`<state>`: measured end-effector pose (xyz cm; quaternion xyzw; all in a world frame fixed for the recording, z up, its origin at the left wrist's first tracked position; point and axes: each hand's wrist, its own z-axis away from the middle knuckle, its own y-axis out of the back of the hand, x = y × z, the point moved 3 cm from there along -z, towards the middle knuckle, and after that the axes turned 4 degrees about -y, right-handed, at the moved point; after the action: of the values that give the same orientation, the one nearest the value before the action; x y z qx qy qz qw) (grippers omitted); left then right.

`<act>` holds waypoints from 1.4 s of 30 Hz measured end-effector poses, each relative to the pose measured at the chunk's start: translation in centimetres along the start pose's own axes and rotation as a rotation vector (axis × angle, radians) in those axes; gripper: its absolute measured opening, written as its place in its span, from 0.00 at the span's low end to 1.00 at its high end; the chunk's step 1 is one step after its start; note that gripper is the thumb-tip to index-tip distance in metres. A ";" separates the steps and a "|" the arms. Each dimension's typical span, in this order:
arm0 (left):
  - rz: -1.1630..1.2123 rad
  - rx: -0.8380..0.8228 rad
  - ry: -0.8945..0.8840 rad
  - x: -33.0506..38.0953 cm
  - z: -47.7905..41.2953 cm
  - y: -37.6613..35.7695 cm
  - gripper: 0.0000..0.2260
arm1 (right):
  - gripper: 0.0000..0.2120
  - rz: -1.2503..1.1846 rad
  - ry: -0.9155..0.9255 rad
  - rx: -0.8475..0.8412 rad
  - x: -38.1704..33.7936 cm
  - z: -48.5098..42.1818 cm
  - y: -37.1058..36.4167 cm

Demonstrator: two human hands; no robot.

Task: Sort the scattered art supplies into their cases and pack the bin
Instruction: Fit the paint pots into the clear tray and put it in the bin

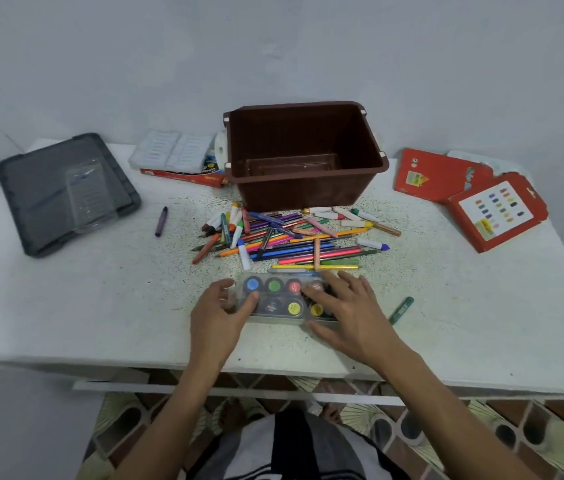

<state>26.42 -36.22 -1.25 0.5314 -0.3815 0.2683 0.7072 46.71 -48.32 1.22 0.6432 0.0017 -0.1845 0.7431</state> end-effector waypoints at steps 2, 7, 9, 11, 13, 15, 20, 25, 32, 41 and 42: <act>0.030 -0.017 0.015 -0.1 -0.2 0.2 0.23 | 0.30 -0.001 -0.005 0.003 0.1 -0.1 -0.1; 0.047 0.010 -0.001 0.5 0.0 0.4 0.22 | 0.29 0.005 0.012 0.023 -0.1 -0.2 -0.2; 0.045 0.028 0.005 0.6 0.3 0.4 0.23 | 0.29 0.000 0.009 0.035 -0.1 -0.2 -0.2; 0.080 0.061 0.014 0.7 0.6 0.6 0.21 | 0.29 -0.007 0.006 0.044 -0.1 -0.1 -0.4; 0.098 0.071 -0.001 0.9 0.8 0.7 0.19 | 0.29 -0.010 0.005 0.051 -0.1 -0.1 -0.5; 0.099 0.074 -0.033 1.0 0.9 0.6 0.17 | 0.29 -0.009 -0.002 0.051 -0.1 -0.2 -0.6; 0.015 0.091 -0.135 0.8 0.8 0.3 0.15 | 0.30 -0.014 -0.013 0.035 -0.1 -0.3 -0.7; -0.092 0.037 -0.184 1.1 0.3 0.4 0.15 | 0.30 -0.031 -0.007 0.023 -0.2 -0.2 -0.5; -0.438 -0.181 -0.451 3.0 -1.2 0.8 0.26 | 0.31 -0.003 0.033 -0.042 0.3 -0.2 0.6; -0.953 -0.567 -0.779 5.1 -3.1 -1.0 0.42 | 0.39 0.146 0.010 -0.143 1.6 -0.7 2.5; -0.960 -0.572 -0.779 5.1 -3.3 -1.2 0.42 | 0.39 0.156 0.008 -0.144 1.4 -0.8 2.5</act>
<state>31.11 -33.56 1.84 0.4919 -0.3862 -0.3977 0.6714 48.92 -47.65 3.10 0.5871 -0.0323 -0.1229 0.7995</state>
